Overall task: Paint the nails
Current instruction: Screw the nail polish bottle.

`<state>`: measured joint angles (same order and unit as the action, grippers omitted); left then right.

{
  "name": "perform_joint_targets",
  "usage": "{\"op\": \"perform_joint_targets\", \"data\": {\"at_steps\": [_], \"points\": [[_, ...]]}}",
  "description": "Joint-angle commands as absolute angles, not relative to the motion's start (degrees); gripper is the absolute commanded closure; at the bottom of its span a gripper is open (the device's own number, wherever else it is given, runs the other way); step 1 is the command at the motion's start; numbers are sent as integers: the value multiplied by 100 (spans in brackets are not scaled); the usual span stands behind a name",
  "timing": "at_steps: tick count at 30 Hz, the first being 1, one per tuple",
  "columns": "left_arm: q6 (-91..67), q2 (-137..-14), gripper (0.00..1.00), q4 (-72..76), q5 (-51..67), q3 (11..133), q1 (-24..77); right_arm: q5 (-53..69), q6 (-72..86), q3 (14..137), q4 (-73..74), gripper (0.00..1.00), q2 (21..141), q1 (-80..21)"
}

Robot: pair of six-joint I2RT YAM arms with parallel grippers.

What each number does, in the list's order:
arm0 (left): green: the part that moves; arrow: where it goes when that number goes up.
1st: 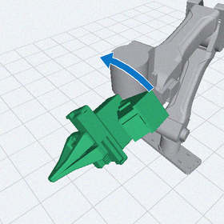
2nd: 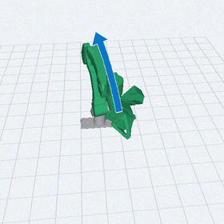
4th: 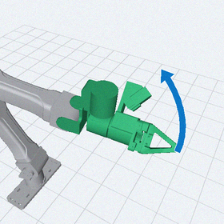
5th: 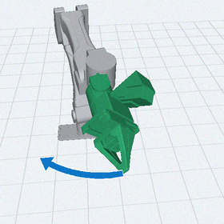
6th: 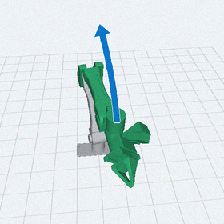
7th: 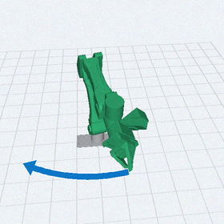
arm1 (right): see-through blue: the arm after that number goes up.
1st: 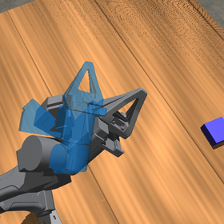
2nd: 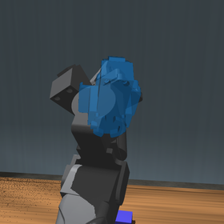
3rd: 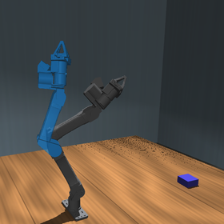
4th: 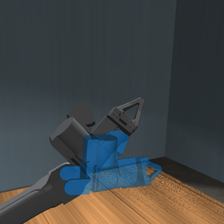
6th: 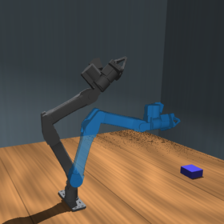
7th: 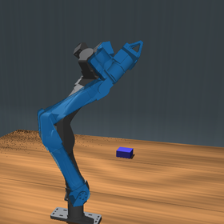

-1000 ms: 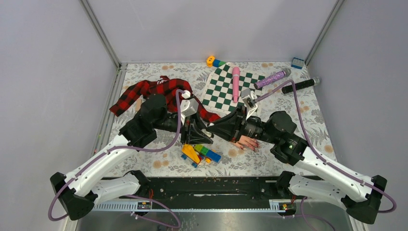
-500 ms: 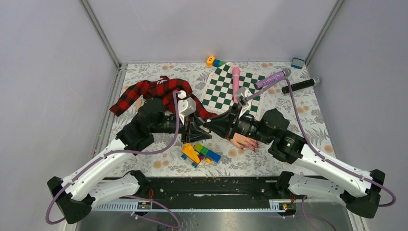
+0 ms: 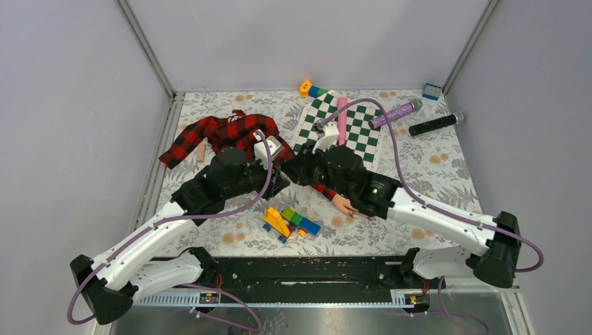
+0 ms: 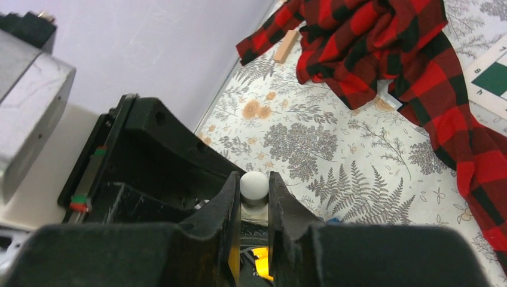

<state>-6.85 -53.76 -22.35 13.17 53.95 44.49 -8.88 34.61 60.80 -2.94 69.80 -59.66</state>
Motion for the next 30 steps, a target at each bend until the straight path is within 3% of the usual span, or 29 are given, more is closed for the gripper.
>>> {"op": "perform_joint_targets", "data": {"at_steps": [1,7,10,15,21,24,30], "points": [[-565,-5406,100,-1332,110,5588,4391,-874,4067,6442,344,100,7553,-6450],[-535,-5375,100,-1321,172,5580,4389,-1184,4080,6409,123,100,7522,-6513],[-501,-5371,100,-1290,330,5581,4388,-1344,4027,6304,62,95,7371,-6514],[-458,-5432,100,-1299,671,5622,4395,-1689,3568,6433,323,77,7185,-6514],[-316,-5471,100,-1276,1099,5632,4419,-2225,2859,6503,493,43,6749,-6517],[-273,-5525,100,-1309,1258,5660,4459,-2626,2574,6644,753,32,6561,-6500],[-303,-5489,100,-1176,1843,5643,4457,-2510,2334,6409,982,21,5981,-5976]]}}
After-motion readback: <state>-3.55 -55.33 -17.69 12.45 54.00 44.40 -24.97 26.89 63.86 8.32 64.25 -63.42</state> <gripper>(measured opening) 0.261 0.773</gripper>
